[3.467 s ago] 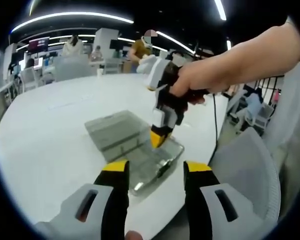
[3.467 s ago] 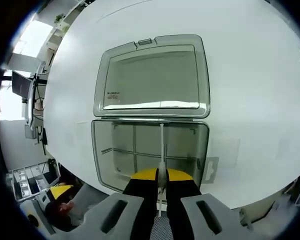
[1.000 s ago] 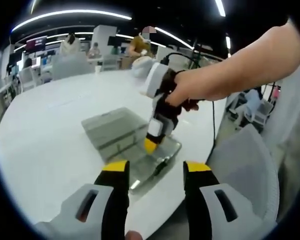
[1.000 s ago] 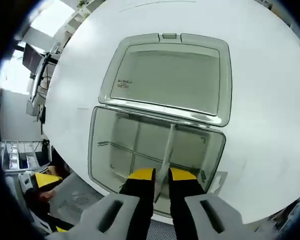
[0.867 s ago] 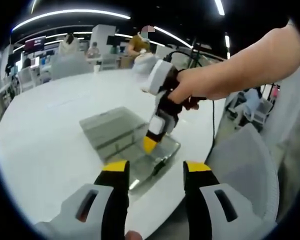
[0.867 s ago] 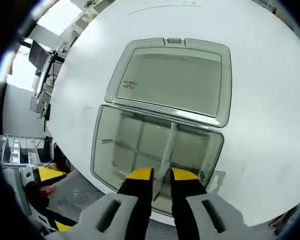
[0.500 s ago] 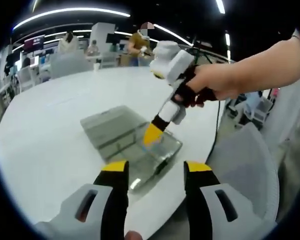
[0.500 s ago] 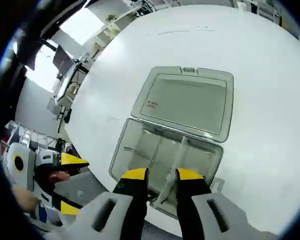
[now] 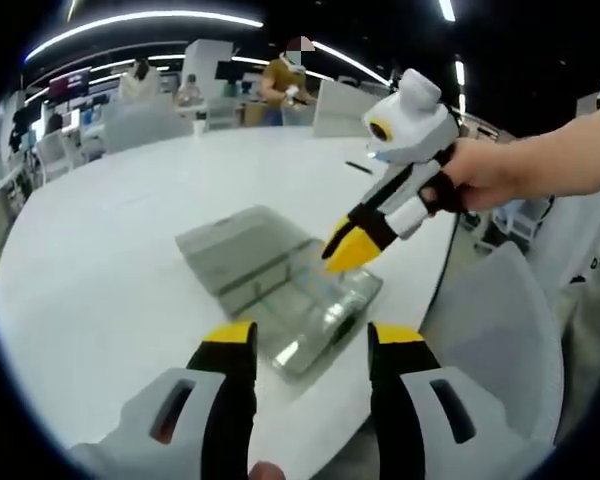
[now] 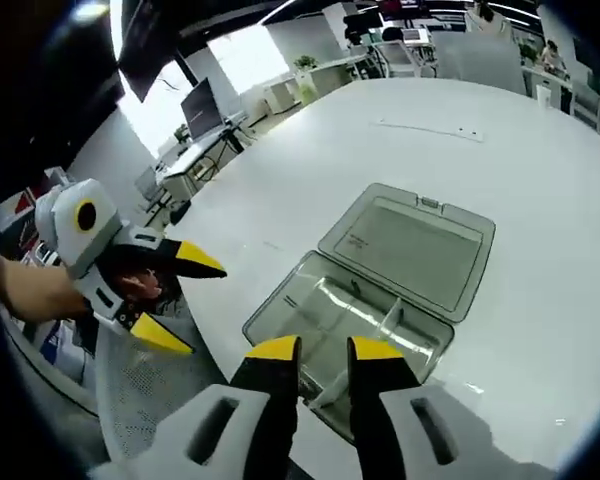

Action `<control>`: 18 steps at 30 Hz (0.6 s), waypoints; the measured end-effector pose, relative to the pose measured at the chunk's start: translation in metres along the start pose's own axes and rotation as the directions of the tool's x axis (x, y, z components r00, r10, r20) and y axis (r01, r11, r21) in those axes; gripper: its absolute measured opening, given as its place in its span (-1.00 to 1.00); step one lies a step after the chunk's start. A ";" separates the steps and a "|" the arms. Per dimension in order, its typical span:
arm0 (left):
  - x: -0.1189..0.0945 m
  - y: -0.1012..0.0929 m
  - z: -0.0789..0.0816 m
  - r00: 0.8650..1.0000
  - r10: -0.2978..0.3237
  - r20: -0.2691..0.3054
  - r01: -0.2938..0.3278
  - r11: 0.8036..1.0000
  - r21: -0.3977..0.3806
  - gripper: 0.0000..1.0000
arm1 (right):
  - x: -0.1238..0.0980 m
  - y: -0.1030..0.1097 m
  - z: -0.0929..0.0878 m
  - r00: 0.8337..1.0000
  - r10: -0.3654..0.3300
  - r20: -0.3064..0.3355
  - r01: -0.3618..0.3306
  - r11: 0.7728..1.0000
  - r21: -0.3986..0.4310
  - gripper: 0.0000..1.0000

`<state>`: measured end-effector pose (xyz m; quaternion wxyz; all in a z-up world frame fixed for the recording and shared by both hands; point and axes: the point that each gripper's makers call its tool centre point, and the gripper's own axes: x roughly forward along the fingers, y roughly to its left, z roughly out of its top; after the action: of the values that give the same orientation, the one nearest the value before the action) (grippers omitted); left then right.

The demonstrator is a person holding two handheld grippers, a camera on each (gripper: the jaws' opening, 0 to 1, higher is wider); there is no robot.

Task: Insert the divider into the dual guide fixture by aligning both edges with the guide slots and pushing it downward to the bottom, including one-sided entry, uneven engagement, binding, and posture correction.

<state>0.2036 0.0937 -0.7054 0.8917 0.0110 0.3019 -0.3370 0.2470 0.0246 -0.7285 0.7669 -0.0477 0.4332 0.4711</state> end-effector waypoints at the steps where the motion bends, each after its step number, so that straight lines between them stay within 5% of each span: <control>1: -0.001 0.002 0.000 1.000 0.002 -0.001 -0.002 1.000 -0.001 -0.16 | -0.001 0.001 0.001 1.000 0.001 0.010 -0.001 1.000 -0.004 -0.73; 18: -0.007 0.023 -0.008 0.999 0.007 -0.040 -0.007 1.000 -0.004 -0.08 | -0.008 0.022 0.017 0.989 0.064 0.136 -0.043 0.988 -0.150 -0.48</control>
<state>0.2094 0.1177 -0.7126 0.8868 0.0168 0.3202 -0.3330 0.2390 0.0396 -0.7048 0.7769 -0.0591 0.3437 0.5242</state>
